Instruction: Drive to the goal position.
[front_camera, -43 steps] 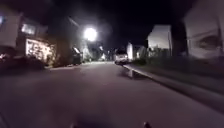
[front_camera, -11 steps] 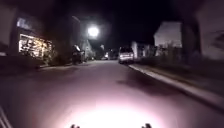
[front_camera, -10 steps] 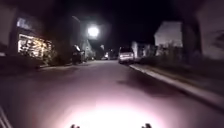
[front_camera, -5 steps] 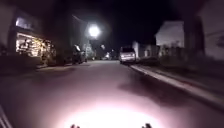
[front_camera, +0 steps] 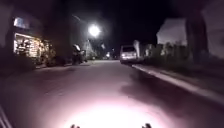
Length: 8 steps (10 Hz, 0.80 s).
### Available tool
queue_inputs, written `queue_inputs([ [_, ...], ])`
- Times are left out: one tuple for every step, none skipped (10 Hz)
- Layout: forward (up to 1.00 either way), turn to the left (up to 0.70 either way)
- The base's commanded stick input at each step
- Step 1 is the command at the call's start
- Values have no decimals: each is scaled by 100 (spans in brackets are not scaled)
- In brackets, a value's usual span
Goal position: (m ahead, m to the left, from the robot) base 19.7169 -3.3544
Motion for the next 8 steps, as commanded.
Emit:
queue_inputs([
  [70, 0],
  [70, 0],
  [70, 0],
  [70, 0],
  [70, 0],
  [70, 0],
  [70, 0],
  [70, 0],
])
